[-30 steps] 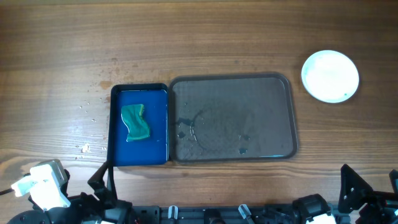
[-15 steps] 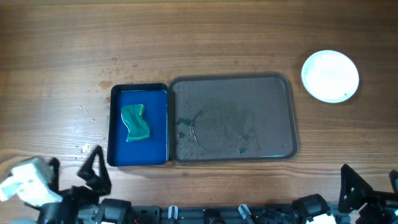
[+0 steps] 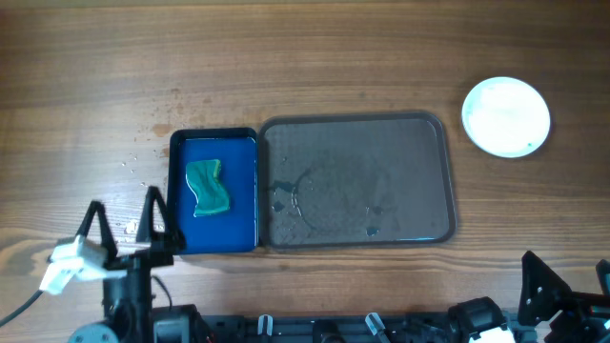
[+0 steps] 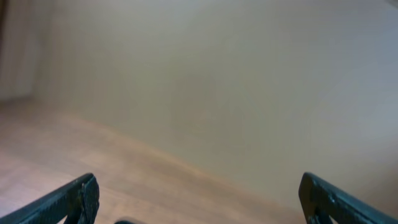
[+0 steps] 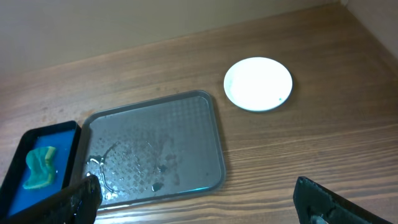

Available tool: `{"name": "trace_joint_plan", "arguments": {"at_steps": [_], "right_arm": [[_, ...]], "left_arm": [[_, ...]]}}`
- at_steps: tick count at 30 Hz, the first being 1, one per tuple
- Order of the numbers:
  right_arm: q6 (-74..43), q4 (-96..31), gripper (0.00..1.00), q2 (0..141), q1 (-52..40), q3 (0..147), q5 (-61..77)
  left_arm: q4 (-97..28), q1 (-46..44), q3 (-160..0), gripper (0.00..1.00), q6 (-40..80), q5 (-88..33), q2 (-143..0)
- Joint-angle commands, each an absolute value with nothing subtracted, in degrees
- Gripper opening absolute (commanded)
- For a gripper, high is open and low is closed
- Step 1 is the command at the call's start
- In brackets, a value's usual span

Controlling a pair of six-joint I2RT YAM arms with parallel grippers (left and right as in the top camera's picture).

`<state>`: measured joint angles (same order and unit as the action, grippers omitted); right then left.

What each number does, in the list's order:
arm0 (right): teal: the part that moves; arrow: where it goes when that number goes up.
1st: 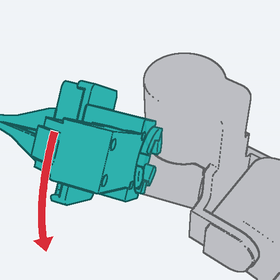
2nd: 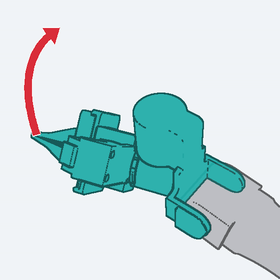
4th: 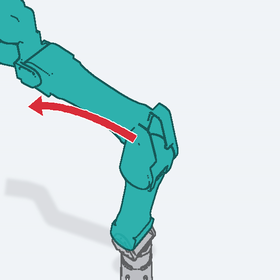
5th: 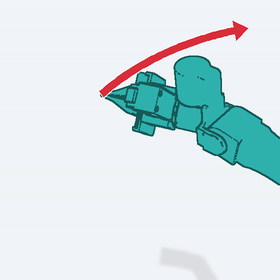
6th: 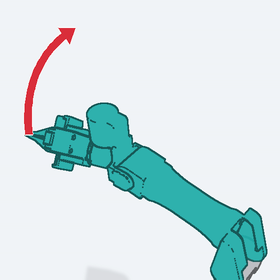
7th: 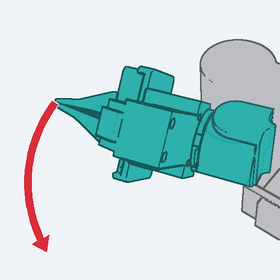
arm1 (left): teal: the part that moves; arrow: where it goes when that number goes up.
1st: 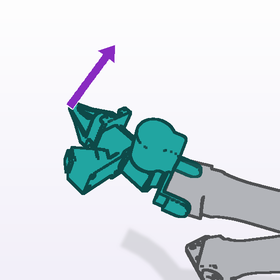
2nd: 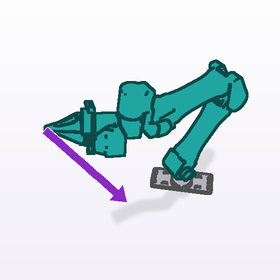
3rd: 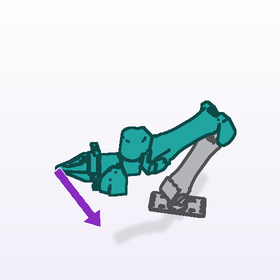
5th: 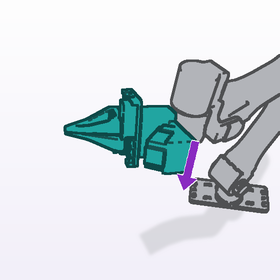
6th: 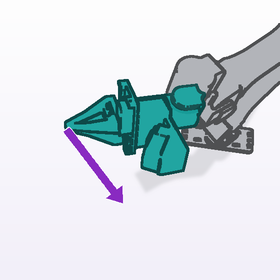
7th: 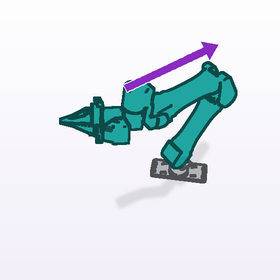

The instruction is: Clean dirty plates on tray and stack at the side

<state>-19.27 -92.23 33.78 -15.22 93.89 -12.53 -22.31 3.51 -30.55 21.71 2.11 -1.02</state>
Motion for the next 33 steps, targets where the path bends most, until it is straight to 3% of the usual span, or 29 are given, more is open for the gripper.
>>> {"name": "trace_joint_plan", "arguments": {"at_steps": [1, 10, 33], "right_arm": [[-19.7, -92.1, 1.00, 33.4, -15.2, 93.7, -13.3], [-19.7, -92.1, 1.00, 33.4, -15.1, 93.7, -13.3], [-19.7, -92.1, 1.00, 33.4, -15.1, 93.7, -13.3]], "left_arm": [[-15.7, 4.0, -22.4, 1.00, 21.9, -3.4, -0.2], [2.9, 3.9, -4.7, 1.00, 26.4, -4.3, -0.2], [-4.4, -0.2, -0.3, 1.00, 25.3, -1.9, -0.2]]}}
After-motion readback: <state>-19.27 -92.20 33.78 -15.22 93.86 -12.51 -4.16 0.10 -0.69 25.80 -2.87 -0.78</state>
